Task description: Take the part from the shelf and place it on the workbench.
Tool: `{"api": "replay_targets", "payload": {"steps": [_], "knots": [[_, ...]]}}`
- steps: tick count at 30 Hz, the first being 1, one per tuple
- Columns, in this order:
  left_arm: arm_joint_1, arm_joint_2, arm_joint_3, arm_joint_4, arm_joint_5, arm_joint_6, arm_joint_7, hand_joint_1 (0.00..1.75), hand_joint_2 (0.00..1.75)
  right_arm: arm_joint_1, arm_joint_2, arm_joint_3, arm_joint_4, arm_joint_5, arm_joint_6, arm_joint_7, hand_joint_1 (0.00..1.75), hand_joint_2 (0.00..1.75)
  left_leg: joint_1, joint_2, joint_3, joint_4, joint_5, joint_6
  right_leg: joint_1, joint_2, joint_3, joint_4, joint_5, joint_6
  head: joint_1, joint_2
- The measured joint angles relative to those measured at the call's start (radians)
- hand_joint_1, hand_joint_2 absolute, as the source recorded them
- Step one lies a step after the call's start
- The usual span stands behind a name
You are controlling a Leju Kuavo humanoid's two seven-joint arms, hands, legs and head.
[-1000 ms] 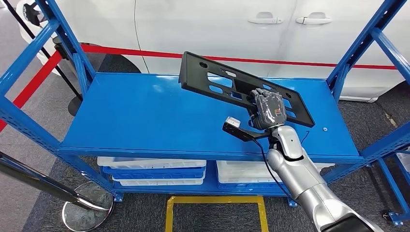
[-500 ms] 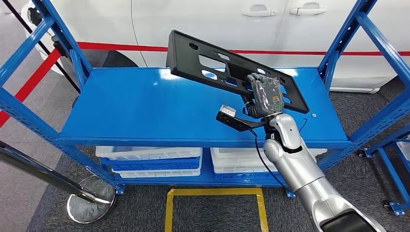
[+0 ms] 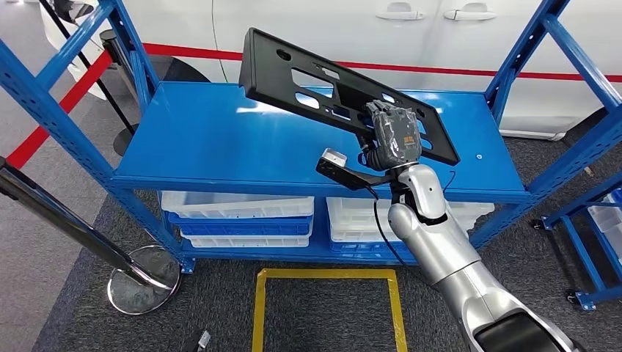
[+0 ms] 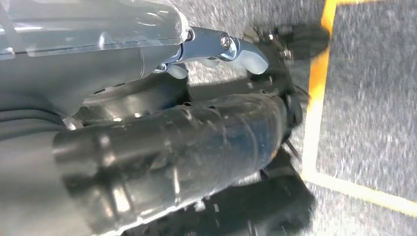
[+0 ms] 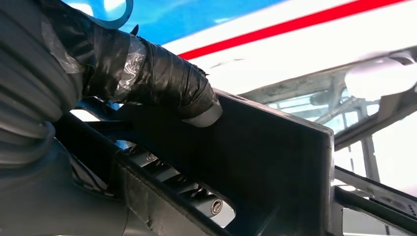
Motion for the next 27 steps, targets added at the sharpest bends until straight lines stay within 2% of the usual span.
{"api": "replay_targets", "payload": {"steps": [1,2,3,4,5,7,8,9,11,12,13,14,15,16,17,18,19,20,22,23,24,25,27], "knots": [[-0.002,-0.002,-0.001,-0.010,0.002,-0.003,0.003,0.00,0.00,-0.006,0.003,0.000,0.005,0.000,0.000,0.002,1.75,1.75,0.000,0.000,-0.015,0.007,0.007,-0.003,0.000,0.000,0.048,-0.060,0.021,-0.002,0.000,0.000],[-0.006,-0.003,-0.001,-0.018,0.003,-0.007,0.004,0.00,0.00,-0.012,0.005,0.000,0.009,0.000,0.000,0.007,1.75,1.75,-0.001,-0.001,-0.028,0.013,0.014,-0.007,0.002,0.000,0.095,-0.130,0.026,-0.007,0.000,0.000],[-0.010,-0.002,-0.002,-0.023,0.005,-0.012,0.006,0.00,0.00,-0.018,0.008,0.000,0.012,0.000,-0.003,0.013,1.75,1.75,-0.002,-0.001,-0.036,0.016,0.021,-0.012,0.005,0.000,0.129,-0.184,0.029,-0.012,-0.001,0.000],[-0.016,-0.001,-0.003,-0.025,0.008,-0.022,0.010,0.00,0.00,-0.022,0.009,0.000,0.015,0.001,-0.009,0.020,1.75,1.75,-0.003,-0.002,-0.041,0.017,0.030,-0.017,0.007,0.000,0.147,-0.220,0.025,-0.018,0.000,0.000],[-0.025,0.000,-0.006,-0.027,0.011,-0.033,0.016,0.00,0.00,-0.023,0.008,0.000,0.017,0.000,-0.017,0.025,1.75,1.75,-0.003,-0.003,-0.043,0.015,0.039,-0.023,0.010,0.000,0.149,-0.233,0.024,-0.023,0.000,0.000],[-0.045,0.003,-0.016,-0.029,0.017,-0.050,0.031,0.00,0.00,-0.023,0.008,0.000,0.023,-0.007,-0.031,0.029,1.75,1.75,-0.002,-0.005,-0.047,0.009,0.051,-0.035,0.007,-0.003,0.139,-0.242,0.045,-0.037,0.003,0.000],[-0.056,0.005,-0.022,-0.030,0.023,-0.051,0.039,0.00,0.00,-0.022,0.007,0.000,0.026,-0.013,-0.036,0.026,1.75,1.75,-0.001,-0.006,-0.055,0.017,0.036,-0.040,0.005,-0.004,0.132,-0.248,0.058,-0.046,0.003,0.000],[-0.070,0.008,-0.026,-0.030,0.033,-0.044,0.048,0.00,0.00,-0.021,0.006,0.000,0.029,-0.022,-0.041,0.018,1.75,1.75,0.000,-0.006,-0.066,0.042,0.002,-0.046,0.001,-0.006,0.123,-0.254,0.074,-0.055,0.003,0.000],[-0.117,0.015,-0.029,-0.022,0.068,-0.009,0.072,0.00,0.00,-0.023,0.005,0.000,0.037,-0.047,-0.048,-0.015,1.75,1.75,0.007,-0.004,-0.099,0.147,-0.098,-0.056,-0.001,-0.007,0.093,-0.258,0.103,-0.063,0.002,0.000],[-0.149,0.020,-0.027,-0.012,0.087,0.014,0.088,0.00,0.00,-0.026,0.007,0.000,0.044,-0.059,-0.048,-0.035,1.75,1.75,0.011,-0.004,-0.113,0.213,-0.135,-0.062,-0.001,-0.008,0.075,-0.256,0.117,-0.063,0.002,0.000],[-0.183,0.027,-0.025,-0.001,0.104,0.035,0.103,0.00,0.00,-0.030,0.010,0.000,0.052,-0.068,-0.046,-0.052,1.75,1.75,0.014,-0.004,-0.120,0.266,-0.149,-0.067,-0.002,-0.008,0.056,-0.254,0.131,-0.061,0.002,0.000],[-0.214,0.036,-0.021,0.010,0.117,0.051,0.116,0.00,0.00,-0.035,0.015,0.000,0.061,-0.075,-0.043,-0.064,1.75,1.75,0.017,-0.004,-0.113,0.294,-0.140,-0.071,-0.002,-0.009,0.037,-0.252,0.143,-0.059,0.002,0.000],[-0.240,0.045,-0.017,0.019,0.126,0.061,0.126,0.00,0.00,-0.042,0.020,0.001,0.070,-0.080,-0.040,-0.073,1.75,1.75,0.019,-0.004,-0.089,0.288,-0.115,-0.074,-0.004,-0.009,0.020,-0.249,0.155,-0.056,0.002,0.000],[-0.260,0.054,-0.013,0.028,0.134,0.067,0.132,0.00,0.00,-0.050,0.025,0.003,0.079,-0.086,-0.039,-0.082,1.75,1.75,0.020,-0.004,-0.048,0.247,-0.090,-0.075,-0.005,-0.009,0.005,-0.246,0.166,-0.052,0.002,0.000],[-0.275,0.062,-0.008,0.034,0.139,0.071,0.135,0.00,0.00,-0.058,0.030,0.005,0.086,-0.093,-0.038,-0.090,1.75,1.75,0.021,-0.004,0.007,0.181,-0.083,-0.074,-0.006,-0.008,-0.008,-0.242,0.176,-0.046,0.002,0.000],[-0.286,0.070,-0.004,0.039,0.144,0.073,0.136,0.00,0.00,-0.069,0.033,0.007,0.094,-0.099,-0.038,-0.097,1.75,1.75,0.020,-0.006,0.060,0.107,-0.090,-0.072,-0.006,-0.008,-0.018,-0.239,0.185,-0.040,0.003,0.000],[-0.295,0.076,0.000,0.044,0.147,0.074,0.136,0.00,0.00,-0.079,0.036,0.008,0.101,-0.104,-0.038,-0.103,1.75,1.75,0.018,-0.007,0.097,0.050,-0.102,-0.068,-0.006,-0.007,-0.024,-0.238,0.195,-0.034,0.003,0.000],[-0.300,0.082,0.003,0.049,0.150,0.074,0.136,0.00,0.00,-0.089,0.039,0.010,0.109,-0.109,-0.038,-0.106,1.75,1.75,0.014,-0.008,0.116,0.014,-0.114,-0.063,-0.006,-0.007,-0.028,-0.241,0.206,-0.027,0.003,0.000],[-0.304,0.089,0.007,0.060,0.153,0.076,0.135,0.00,0.00,-0.100,0.041,0.014,0.123,-0.114,-0.037,-0.109,1.75,1.75,0.012,-0.006,0.111,0.000,-0.101,-0.048,-0.007,-0.005,-0.031,-0.252,0.226,-0.012,0.003,0.000],[-0.304,0.092,0.008,0.065,0.154,0.076,0.135,0.00,0.00,-0.103,0.041,0.016,0.131,-0.117,-0.036,-0.110,1.75,1.75,0.013,-0.003,0.104,-0.003,-0.089,-0.039,-0.008,-0.004,-0.037,-0.249,0.216,-0.006,0.004,0.000],[-0.304,0.094,0.009,0.069,0.155,0.077,0.135,0.00,0.00,-0.104,0.040,0.017,0.138,-0.120,-0.035,-0.111,1.75,1.75,0.015,0.001,0.094,-0.006,-0.075,-0.029,-0.009,-0.002,-0.048,-0.228,0.187,-0.001,0.004,0.000],[-0.304,0.095,0.009,0.072,0.156,0.077,0.135,0.00,0.00,-0.106,0.039,0.017,0.145,-0.123,-0.034,-0.111,1.75,1.75,0.017,0.006,0.081,-0.008,-0.061,-0.021,-0.010,-0.001,-0.063,-0.187,0.141,0.002,0.005,0.000],[-0.303,0.097,0.010,0.077,0.155,0.078,0.134,0.00,0.00,-0.111,0.040,0.017,0.158,-0.127,-0.031,-0.114,1.75,1.75,0.013,0.015,0.051,-0.006,-0.039,-0.012,-0.009,-0.001,-0.097,-0.056,0.043,0.007,0.005,0.000]]}}
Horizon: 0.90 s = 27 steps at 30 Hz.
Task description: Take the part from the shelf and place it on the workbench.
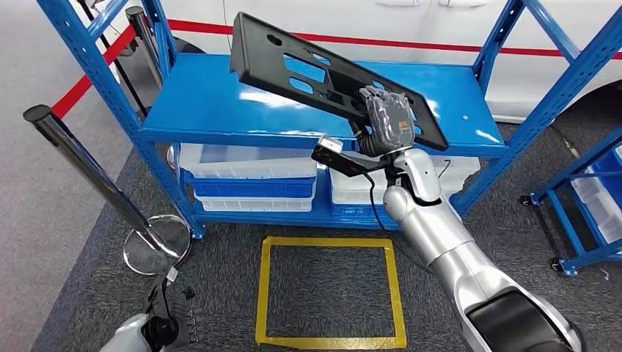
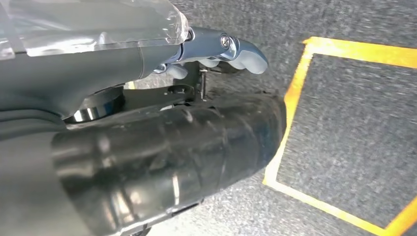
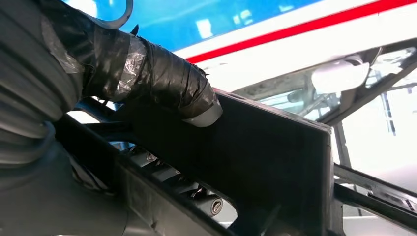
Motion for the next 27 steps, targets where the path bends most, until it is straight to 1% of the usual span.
{"api": "replay_targets", "payload": {"steps": [1,2,3,4,5,6,7,8,9,10,11,12,13,14,15,16,17,18,19,20,21,22,23,24,25,26,27], "knots": [[0.002,0.000,0.000,0.003,0.000,0.000,-0.001,0.00,0.00,-0.002,0.000,0.000,0.007,-0.003,0.001,-0.001,1.75,1.75,-0.002,0.005,-0.016,0.003,0.010,0.001,0.001,0.000,-0.009,0.061,-0.022,0.001,0.000,0.000],[0.004,0.001,0.000,0.006,0.000,0.000,-0.002,0.00,0.00,-0.003,0.000,0.000,0.013,-0.006,0.001,-0.003,1.75,1.75,-0.005,0.011,-0.032,0.006,0.020,0.002,0.003,0.000,-0.005,0.098,-0.022,0.001,0.000,0.000],[0.006,0.001,0.000,0.008,0.000,0.000,-0.003,0.00,0.00,-0.004,0.000,0.000,0.019,-0.008,0.001,-0.005,1.75,1.75,-0.008,0.018,-0.048,0.009,0.029,0.001,0.004,-0.001,0.015,0.102,-0.004,-0.002,0.000,0.000],[0.007,0.002,0.000,0.010,-0.001,0.000,-0.004,0.00,0.00,-0.005,0.000,0.000,0.024,-0.011,0.001,-0.006,1.75,1.75,-0.011,0.025,-0.062,0.013,0.037,0.001,0.007,-0.007,0.055,0.070,0.019,-0.008,0.000,0.000],[0.008,0.002,0.000,0.011,-0.001,0.001,-0.005,0.00,0.00,-0.009,0.001,0.000,0.028,-0.012,0.001,-0.007,1.75,1.75,-0.013,0.032,-0.073,0.016,0.045,0.000,0.013,-0.022,0.107,0.010,0.029,-0.016,0.000,0.000],[0.009,0.002,0.000,0.012,-0.001,0.001,-0.006,0.00,0.00,-0.014,0.002,0.000,0.031,-0.014,0.000,-0.009,1.75,1.75,-0.016,0.039,-0.082,0.019,0.051,-0.003,0.020,-0.040,0.161,-0.063,0.023,-0.024,0.000,0.000],[0.009,0.003,0.000,0.014,-0.002,0.001,-0.007,0.00,0.00,-0.020,0.003,0.000,0.034,-0.015,0.000,-0.011,1.75,1.75,-0.018,0.047,-0.086,0.020,0.058,-0.007,0.027,-0.056,0.200,-0.121,0.012,-0.033,0.000,0.000],[0.010,0.004,0.000,0.015,-0.003,0.001,-0.007,0.00,0.00,-0.026,0.004,0.000,0.036,-0.017,0.000,-0.014,1.75,1.75,-0.019,0.056,-0.088,0.019,0.065,-0.012,0.033,-0.065,0.222,-0.160,0.001,-0.041,0.000,0.000],[0.011,0.005,0.000,0.017,-0.004,0.002,-0.008,0.00,0.00,-0.031,0.005,0.000,0.040,-0.018,-0.001,-0.015,1.75,1.75,-0.019,0.066,-0.088,0.016,0.073,-0.017,0.037,-0.061,0.227,-0.178,0.001,-0.048,0.000,0.000],[0.012,0.006,0.000,0.018,-0.004,0.002,-0.009,0.00,0.00,-0.035,0.005,0.000,0.043,-0.019,-0.001,-0.016,1.75,1.75,-0.019,0.074,-0.089,0.013,0.079,-0.022,0.035,-0.052,0.222,-0.183,0.011,-0.055,0.000,0.000],[0.013,0.007,0.000,0.019,-0.004,0.002,-0.009,0.00,0.00,-0.038,0.005,0.000,0.046,-0.020,0.000,-0.016,1.75,1.75,-0.018,0.070,-0.092,0.015,0.074,-0.028,0.032,-0.043,0.217,-0.190,0.023,-0.062,0.000,0.000],[0.014,0.008,0.000,0.020,-0.004,0.002,-0.010,0.00,0.00,-0.040,0.006,0.000,0.049,-0.020,0.000,-0.017,1.75,1.75,-0.017,0.055,-0.100,0.031,0.052,-0.034,0.028,-0.035,0.209,-0.195,0.037,-0.072,0.000,0.000],[0.015,0.010,0.000,0.021,-0.004,0.002,-0.011,0.00,0.00,-0.041,0.007,0.000,0.052,-0.021,0.000,-0.017,1.75,1.75,-0.016,0.034,-0.113,0.066,0.012,-0.040,0.024,-0.026,0.197,-0.199,0.053,-0.079,0.000,0.000],[0.017,0.012,0.000,0.022,-0.004,0.003,-0.011,0.00,0.00,-0.042,0.009,0.000,0.055,-0.021,0.000,-0.017,1.75,1.75,-0.013,0.013,-0.128,0.118,-0.037,-0.045,0.023,-0.017,0.182,-0.200,0.067,-0.083,0.000,0.000],[0.019,0.013,0.001,0.023,-0.004,0.003,-0.011,0.00,0.00,-0.043,0.011,0.000,0.057,-0.021,0.000,-0.017,1.75,1.75,-0.011,0.000,-0.145,0.185,-0.085,-0.048,0.022,-0.005,0.164,-0.199,0.081,-0.086,-0.001,0.000],[0.020,0.014,0.001,0.024,-0.004,0.003,-0.012,0.00,0.00,-0.043,0.012,0.000,0.060,-0.021,0.000,-0.017,1.75,1.75,-0.010,-0.005,-0.157,0.247,-0.116,-0.050,0.022,0.007,0.147,-0.197,0.094,-0.085,-0.001,0.000],[0.020,0.015,0.001,0.025,-0.004,0.003,-0.012,0.00,0.00,-0.042,0.013,0.000,0.062,-0.022,0.000,-0.017,1.75,1.75,-0.009,-0.006,-0.157,0.285,-0.123,-0.051,0.022,0.019,0.129,-0.194,0.107,-0.084,-0.001,0.000],[0.021,0.017,0.001,0.026,-0.004,0.003,-0.012,0.00,0.00,-0.042,0.013,0.000,0.065,-0.023,0.000,-0.017,1.75,1.75,-0.009,-0.007,-0.143,0.295,-0.112,-0.051,0.021,0.031,0.111,-0.191,0.119,-0.082,-0.001,0.000],[0.020,0.017,0.001,0.026,-0.004,0.004,-0.013,0.00,0.00,-0.041,0.013,0.000,0.067,-0.025,0.000,-0.017,1.75,1.75,-0.008,-0.010,-0.112,0.268,-0.087,-0.050,0.021,0.043,0.094,-0.189,0.131,-0.079,-0.001,0.000],[0.020,0.018,0.001,0.026,-0.004,0.004,-0.014,0.00,0.00,-0.041,0.013,0.000,0.069,-0.027,0.000,-0.018,1.75,1.75,-0.007,-0.022,-0.065,0.212,-0.066,-0.046,0.020,0.054,0.078,-0.186,0.143,-0.075,-0.001,0.000],[0.019,0.019,0.001,0.026,-0.004,0.004,-0.016,0.00,0.00,-0.042,0.013,0.000,0.069,-0.028,0.000,-0.019,1.75,1.75,-0.006,-0.044,-0.014,0.141,-0.062,-0.041,0.020,0.064,0.065,-0.183,0.154,-0.071,-0.001,0.000],[0.020,0.020,0.001,0.026,-0.005,0.004,-0.018,0.00,0.00,-0.042,0.013,0.000,0.070,-0.030,0.000,-0.019,1.75,1.75,-0.005,-0.066,0.027,0.082,-0.064,-0.037,0.019,0.073,0.056,-0.183,0.166,-0.065,0.000,0.000],[0.022,0.021,0.001,0.026,-0.005,0.005,-0.020,0.00,0.00,-0.043,0.013,0.000,0.070,-0.033,0.000,-0.021,1.75,1.75,-0.005,-0.083,0.051,0.039,-0.070,-0.033,0.017,0.082,0.051,-0.185,0.177,-0.059,0.000,0.000],[0.024,0.022,0.001,0.027,-0.006,0.006,-0.022,0.00,0.00,-0.044,0.012,0.000,0.071,-0.036,0.001,-0.023,1.75,1.75,-0.007,-0.090,0.060,0.019,-0.075,-0.031,0.015,0.092,0.048,-0.190,0.190,-0.052,0.000,0.000],[0.028,0.022,0.001,0.027,-0.006,0.008,-0.025,0.00,0.00,-0.044,0.010,0.000,0.073,-0.041,0.002,-0.026,1.75,1.75,-0.008,-0.081,0.057,0.014,-0.065,-0.028,0.014,0.103,0.046,-0.199,0.204,-0.044,0.000,0.000],[0.032,0.022,0.001,0.027,-0.007,0.008,-0.028,0.00,0.00,-0.045,0.006,0.000,0.075,-0.045,0.002,-0.029,1.75,1.75,-0.007,-0.070,0.053,0.007,-0.054,-0.023,0.014,0.106,0.044,-0.205,0.211,-0.037,0.000,0.000],[0.036,0.022,0.001,0.028,-0.008,0.008,-0.031,0.00,0.00,-0.045,0.002,0.000,0.077,-0.048,0.003,-0.032,1.75,1.75,-0.005,-0.056,0.048,0.000,-0.040,-0.015,0.015,0.093,0.037,-0.199,0.196,-0.032,0.001,0.000]]}}
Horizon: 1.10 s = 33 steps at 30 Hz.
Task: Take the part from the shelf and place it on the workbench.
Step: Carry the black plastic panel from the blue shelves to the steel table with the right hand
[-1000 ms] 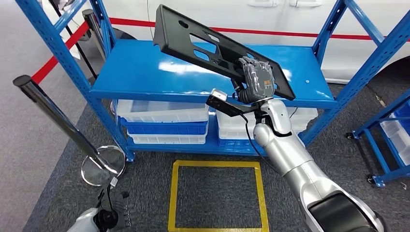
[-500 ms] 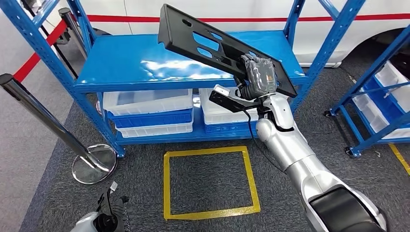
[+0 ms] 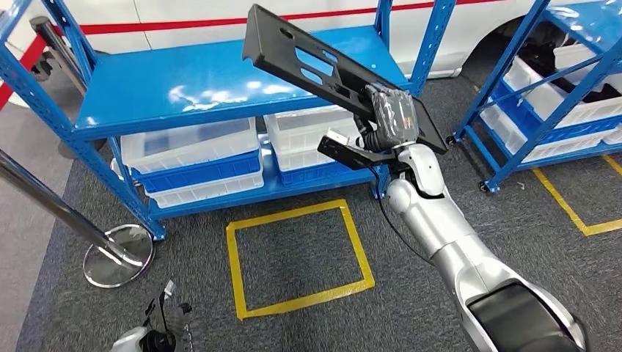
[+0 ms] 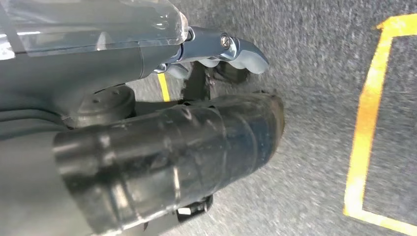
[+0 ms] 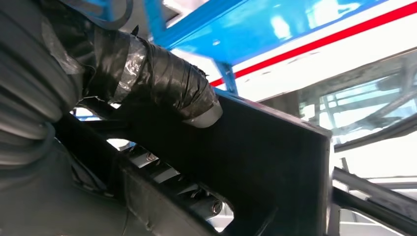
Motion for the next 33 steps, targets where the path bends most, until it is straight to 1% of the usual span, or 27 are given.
{"api": "replay_targets", "payload": {"steps": [1,3,4,5,6,7,8,9,10,11,12,14,15,16,17,19,20,21,22,23,25,26,28,29,30,31,33], "knots": [[0.006,0.001,0.000,0.000,-0.001,-0.001,-0.002,0.00,0.00,-0.001,-0.004,0.000,0.002,-0.003,0.001,-0.002,1.75,1.75,0.003,0.015,-0.008,-0.007,0.015,0.008,0.001,-0.022,-0.011,0.026,-0.036,0.005,0.002,0.000],[0.020,0.005,0.001,0.002,-0.002,-0.003,-0.005,0.00,0.00,-0.002,-0.008,0.000,0.005,-0.005,0.002,-0.006,1.75,1.75,0.004,0.044,-0.032,-0.013,0.040,0.018,-0.004,-0.073,-0.044,0.143,-0.146,0.015,0.006,0.000],[0.027,0.007,0.001,0.003,-0.002,-0.004,-0.005,0.00,0.00,-0.002,-0.010,0.000,0.006,-0.005,0.002,-0.007,1.75,1.75,0.004,0.058,-0.046,-0.012,0.051,0.017,-0.009,-0.083,-0.058,0.215,-0.186,0.022,0.006,0.000],[0.032,0.009,0.002,0.004,-0.002,-0.004,-0.005,0.00,0.00,-0.002,-0.011,0.000,0.009,-0.006,0.002,-0.008,1.75,1.75,0.004,0.071,-0.061,-0.011,0.061,0.016,-0.014,-0.087,-0.065,0.274,-0.202,0.029,0.006,0.000],[0.036,0.010,0.002,0.005,-0.002,-0.004,-0.005,0.00,0.00,-0.001,-0.011,0.000,0.011,-0.006,0.002,-0.008,1.75,1.75,0.005,0.084,-0.077,-0.009,0.071,0.013,-0.018,-0.090,-0.058,0.307,-0.196,0.035,0.006,0.000],[0.039,0.010,0.003,0.006,-0.003,-0.005,-0.005,0.00,0.00,-0.001,-0.012,0.000,0.013,-0.006,0.002,-0.008,1.75,1.75,0.006,0.096,-0.092,-0.006,0.080,0.009,-0.022,-0.094,-0.034,0.306,-0.174,0.040,0.006,0.000],[0.040,0.010,0.003,0.006,-0.003,-0.005,-0.005,0.00,0.00,-0.001,-0.012,0.000,0.014,-0.006,0.002,-0.008,1.75,1.75,0.007,0.107,-0.106,-0.001,0.087,0.004,-0.024,-0.104,0.009,0.269,-0.152,0.044,0.006,0.000],[0.040,0.011,0.003,0.006,-0.003,-0.005,-0.005,0.00,0.00,-0.002,-0.012,0.000,0.015,-0.007,0.002,-0.009,1.75,1.75,0.007,0.117,-0.119,0.005,0.094,-0.001,-0.024,-0.123,0.067,0.204,-0.149,0.044,0.006,0.000],[0.041,0.013,0.003,0.006,-0.003,-0.004,-0.005,0.00,0.00,-0.004,-0.012,0.000,0.014,-0.008,0.002,-0.010,1.75,1.75,0.006,0.127,-0.128,0.010,0.099,-0.008,-0.019,-0.142,0.123,0.130,-0.161,0.039,0.006,0.000],[0.041,0.015,0.004,0.006,-0.003,-0.004,-0.005,0.00,0.00,-0.005,-0.012,0.000,0.014,-0.009,0.002,-0.011,1.75,1.75,0.005,0.137,-0.133,0.012,0.106,-0.015,-0.014,-0.156,0.162,0.072,-0.177,0.030,0.006,0.000],[0.041,0.017,0.004,0.006,-0.005,-0.003,-0.005,0.00,0.00,-0.006,-0.012,0.000,0.015,-0.011,0.003,-0.013,1.75,1.75,0.003,0.147,-0.136,0.011,0.113,-0.021,-0.008,-0.162,0.181,0.035,-0.190,0.020,0.006,0.000],[0.042,0.020,0.004,0.007,-0.009,0.000,-0.008,0.00,0.00,-0.006,-0.014,0.000,0.017,-0.016,0.005,-0.016,1.75,1.75,0.005,0.159,-0.139,0.005,0.125,-0.036,-0.004,-0.146,0.173,0.019,-0.179,-0.004,0.006,0.000],[0.042,0.022,0.004,0.007,-0.011,0.003,-0.010,0.00,0.00,-0.005,-0.016,0.000,0.018,-0.017,0.006,-0.017,1.75,1.75,0.007,0.147,-0.144,0.012,0.115,-0.042,-0.005,-0.137,0.166,0.015,-0.170,-0.015,0.006,0.000],[0.045,0.024,0.004,0.008,-0.012,0.007,-0.011,0.00,0.00,-0.005,-0.018,0.000,0.019,-0.018,0.006,-0.016,1.75,1.75,0.009,0.126,-0.154,0.033,0.087,-0.047,-0.007,-0.129,0.156,0.013,-0.159,-0.026,0.005,0.000],[0.049,0.026,0.004,0.008,-0.013,0.012,-0.010,0.00,0.00,-0.004,-0.019,0.000,0.019,-0.019,0.006,-0.015,1.75,1.75,0.011,0.097,-0.171,0.078,0.043,-0.051,-0.009,-0.120,0.145,0.011,-0.147,-0.036,0.005,0.000],[0.061,0.029,0.004,0.011,-0.010,0.024,0.004,0.00,0.00,-0.003,-0.020,0.000,0.020,-0.020,0.005,-0.012,1.75,1.75,0.011,0.057,-0.208,0.212,-0.050,-0.051,-0.005,-0.098,0.120,0.011,-0.126,-0.047,0.004,0.000],[0.070,0.030,0.004,0.014,-0.009,0.029,0.018,0.00,0.00,-0.001,-0.021,0.000,0.021,-0.021,0.005,-0.010,1.75,1.75,0.011,0.050,-0.218,0.272,-0.077,-0.050,-0.002,-0.084,0.107,0.012,-0.116,-0.049,0.004,0.000],[0.079,0.030,0.004,0.016,-0.008,0.033,0.036,0.00,0.00,0.000,-0.022,0.000,0.024,-0.024,0.004,-0.009,1.75,1.75,0.011,0.048,-0.213,0.299,-0.082,-0.047,0.000,-0.070,0.095,0.013,-0.106,-0.050,0.004,0.000],[0.089,0.029,0.004,0.018,-0.007,0.034,0.058,0.00,0.00,0.001,-0.024,0.000,0.027,-0.028,0.004,-0.008,1.75,1.75,0.011,0.046,-0.191,0.289,-0.069,-0.043,0.002,-0.055,0.083,0.015,-0.097,-0.049,0.005,0.000],[0.098,0.028,0.004,0.020,-0.005,0.035,0.080,0.00,0.00,0.002,-0.026,0.000,0.031,-0.032,0.004,-0.009,1.75,1.75,0.011,0.040,-0.150,0.242,-0.046,-0.038,0.003,-0.041,0.071,0.016,-0.088,-0.047,0.004,0.000],[0.109,0.027,0.004,0.023,0.002,0.034,0.115,0.00,0.00,0.001,-0.028,0.000,0.036,-0.042,0.004,-0.012,1.75,1.75,0.011,0.004,-0.057,0.102,-0.020,-0.026,0.003,-0.018,0.051,0.021,-0.072,-0.041,0.005,0.000],[0.110,0.027,0.004,0.023,0.006,0.033,0.128,0.00,0.00,0.001,-0.029,0.000,0.038,-0.047,0.004,-0.016,1.75,1.75,0.011,-0.012,-0.026,0.050,-0.018,-0.023,0.002,-0.008,0.042,0.021,-0.062,-0.036,0.004,0.000],[0.104,0.029,0.005,0.024,0.015,0.031,0.153,0.00,0.00,-0.001,-0.028,0.000,0.042,-0.056,0.005,-0.025,1.75,1.75,0.009,-0.020,-0.008,0.012,-0.016,-0.022,-0.001,0.009,0.032,0.014,-0.041,-0.023,0.005,0.000],[0.095,0.029,0.006,0.024,0.019,0.032,0.167,0.00,0.00,0.000,-0.028,0.000,0.045,-0.060,0.006,-0.030,1.75,1.75,0.011,-0.012,-0.011,0.007,-0.006,-0.021,-0.001,0.016,0.029,0.007,-0.032,-0.016,0.005,0.000],[0.084,0.031,0.008,0.024,0.023,0.033,0.180,0.00,0.00,-0.001,-0.029,0.000,0.048,-0.064,0.008,-0.035,1.75,1.75,0.013,-0.001,-0.015,0.000,0.005,-0.017,0.001,0.008,0.025,0.006,-0.033,-0.011,0.006,0.000],[0.070,0.034,0.010,0.025,0.027,0.035,0.194,0.00,0.00,-0.003,-0.030,0.001,0.050,-0.068,0.010,-0.039,1.75,1.75,0.015,0.010,-0.020,-0.007,0.017,-0.011,0.003,-0.011,0.017,0.020,-0.052,-0.006,0.008,0.000],[0.046,0.045,0.015,0.025,0.033,0.037,0.217,0.00,0.00,-0.007,-0.030,0.009,0.052,-0.076,0.016,-0.048,1.75,1.75,0.016,0.035,-0.036,-0.012,0.036,-0.002,0.002,-0.064,-0.013,0.112,-0.138,0.000,0.011,0.000]]}}
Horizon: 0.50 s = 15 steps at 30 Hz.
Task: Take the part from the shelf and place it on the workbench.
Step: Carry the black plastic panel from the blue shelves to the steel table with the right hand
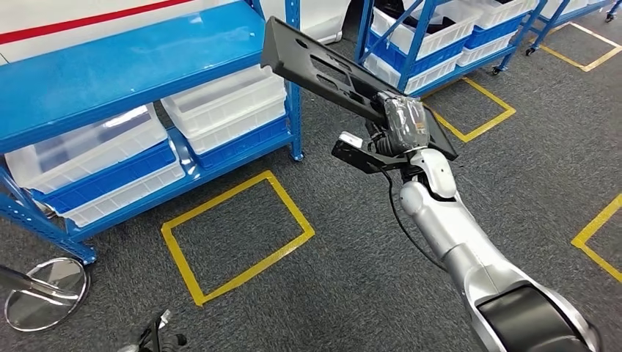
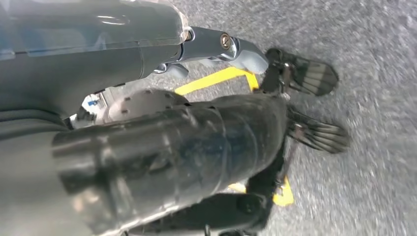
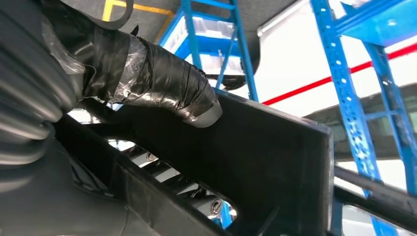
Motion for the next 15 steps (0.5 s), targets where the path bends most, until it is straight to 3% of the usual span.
{"api": "replay_targets", "payload": {"steps": [1,2,3,4,6,8,9,11,12,13,15], "knots": [[-0.008,0.007,0.002,0.000,0.002,0.000,0.008,0.00,0.00,-0.002,0.001,0.006,0.000,-0.004,0.004,-0.004,1.75,1.75,-0.002,0.012,-0.010,0.002,0.007,0.003,-0.003,-0.015,-0.017,0.069,-0.046,0.003,0.002,0.000],[-0.014,0.014,0.004,0.000,0.004,0.000,0.014,0.00,0.00,-0.002,0.001,0.013,-0.001,-0.008,0.008,-0.007,1.75,1.75,-0.002,0.026,-0.020,0.005,0.012,0.002,-0.008,-0.021,-0.029,0.134,-0.076,0.007,0.001,0.000],[-0.018,0.022,0.005,0.000,0.006,0.000,0.017,0.00,0.00,-0.003,0.001,0.019,-0.002,-0.011,0.014,-0.008,1.75,1.75,-0.003,0.040,-0.031,0.010,0.017,0.001,-0.011,-0.024,-0.030,0.177,-0.083,0.011,0.001,0.000],[-0.021,0.028,0.006,0.000,0.007,0.000,0.018,0.00,0.00,-0.003,0.001,0.023,-0.004,-0.015,0.019,-0.006,1.75,1.75,-0.003,0.053,-0.042,0.015,0.022,-0.001,-0.015,-0.026,-0.014,0.186,-0.071,0.015,0.001,0.000],[-0.023,0.038,0.007,0.001,0.007,0.000,0.013,0.00,0.00,-0.007,-0.002,0.029,-0.012,-0.020,0.026,0.003,1.75,1.75,-0.003,0.076,-0.061,0.028,0.028,-0.007,-0.020,-0.046,0.066,0.105,-0.033,0.018,0.001,0.000],[-0.024,0.047,0.007,0.001,0.006,0.000,0.006,0.00,0.00,-0.015,-0.005,0.032,-0.022,-0.022,0.029,0.010,1.75,1.75,-0.006,0.095,-0.074,0.036,0.035,-0.017,-0.010,-0.082,0.151,-0.016,-0.038,0.012,0.001,0.000],[-0.025,0.050,0.007,0.001,0.005,-0.001,0.003,0.00,0.00,-0.019,-0.006,0.034,-0.025,-0.023,0.028,0.012,1.75,1.75,-0.008,0.105,-0.077,0.036,0.040,-0.024,-0.003,-0.093,0.171,-0.056,-0.047,0.006,0.001,0.000],[-0.024,0.051,0.007,0.003,0.002,-0.004,-0.004,0.00,0.00,-0.026,-0.012,0.037,-0.028,-0.023,0.027,0.016,1.75,1.75,-0.007,0.125,-0.079,0.030,0.055,-0.038,0.007,-0.084,0.169,-0.082,-0.042,-0.012,0.001,0.000],[-0.022,0.051,0.007,0.004,-0.001,-0.006,-0.009,0.00,0.00,-0.027,-0.015,0.039,-0.028,-0.023,0.026,0.019,1.75,1.75,-0.005,0.122,-0.081,0.030,0.052,-0.044,0.007,-0.074,0.163,-0.088,-0.031,-0.021,0.001,0.000],[-0.020,0.050,0.007,0.006,-0.003,-0.009,-0.014,0.00,0.00,-0.027,-0.018,0.043,-0.028,-0.022,0.025,0.023,1.75,1.75,-0.002,0.107,-0.087,0.040,0.033,-0.049,0.006,-0.065,0.156,-0.094,-0.019,-0.032,0.001,0.000],[-0.013,0.050,0.007,0.008,-0.007,-0.015,-0.026,0.00,0.00,-0.029,-0.022,0.048,-0.028,-0.017,0.019,0.032,1.75,1.75,0.001,0.051,-0.110,0.116,-0.055,-0.053,0.003,-0.047,0.136,-0.101,0.007,-0.050,0.000,0.000]]}}
